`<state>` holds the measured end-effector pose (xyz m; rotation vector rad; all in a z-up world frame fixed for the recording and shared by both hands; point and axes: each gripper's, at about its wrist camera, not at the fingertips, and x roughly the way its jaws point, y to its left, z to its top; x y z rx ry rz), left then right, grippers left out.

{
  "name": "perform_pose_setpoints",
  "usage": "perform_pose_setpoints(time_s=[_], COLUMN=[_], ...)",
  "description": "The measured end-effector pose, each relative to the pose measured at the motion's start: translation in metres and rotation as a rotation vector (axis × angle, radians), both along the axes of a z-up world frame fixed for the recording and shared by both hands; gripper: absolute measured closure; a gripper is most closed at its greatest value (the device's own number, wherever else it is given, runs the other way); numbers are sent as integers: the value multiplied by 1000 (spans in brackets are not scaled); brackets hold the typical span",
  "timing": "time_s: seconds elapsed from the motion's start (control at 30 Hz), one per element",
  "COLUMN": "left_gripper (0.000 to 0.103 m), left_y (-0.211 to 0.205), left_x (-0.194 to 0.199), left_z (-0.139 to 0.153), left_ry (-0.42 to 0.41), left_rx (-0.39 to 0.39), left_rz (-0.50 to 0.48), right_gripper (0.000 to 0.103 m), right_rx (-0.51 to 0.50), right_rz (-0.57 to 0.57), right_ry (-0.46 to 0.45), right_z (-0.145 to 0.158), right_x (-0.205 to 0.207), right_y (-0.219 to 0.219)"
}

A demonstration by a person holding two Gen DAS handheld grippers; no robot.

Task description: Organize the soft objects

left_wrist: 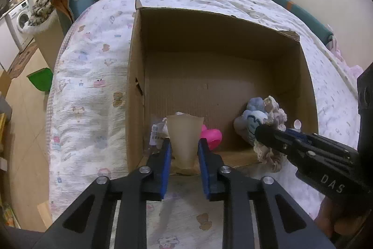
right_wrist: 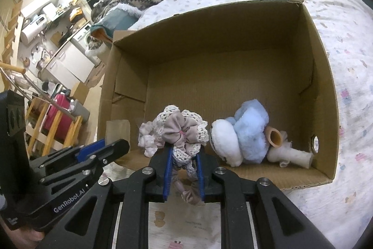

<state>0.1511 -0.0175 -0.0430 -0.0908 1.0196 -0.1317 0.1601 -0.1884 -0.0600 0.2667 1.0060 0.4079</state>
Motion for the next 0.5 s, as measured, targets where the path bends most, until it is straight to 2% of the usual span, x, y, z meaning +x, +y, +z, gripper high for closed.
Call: perform_pose_setpoints(time_s=[0.03,0.07,0.1,0.17,0.2,0.23,0.27,0.43,0.5], left_gripper=[76,69,57,40,39,39,39,39,39], left_y=[0,-1,-1,-1,0,-1,-2,-2,0], left_x=[0,0,-1,-3,-4,-6,-6,-7,-12], left_z=[0,1,2,6,8,11,13,22,31], left_ry=[1,0,-5,-26,-40,-52,-56,-62,-91], left_rx=[1,0,0,-8,-12,-19,-22,-7,-6], left_rz=[1,5,12,23,24,21,15,33,57], right_gripper=[80,79,78,71,59,37,30,30,30], right_rx=[11,21,34,64,80,87,91,65,53], right_rz=[-4,-8,-13,-19,-25,-34,-47,-85,-108], right_ry=[2,4,4,4,0,-10,-25,-67,-86], right_z=[1,1,2,5,6,8,11,25,34], right_x=[0,1,1,2,2,1,0,-4,-7], right_y=[-2,-4,-7,-11,-14,-16,-18,-28,-34])
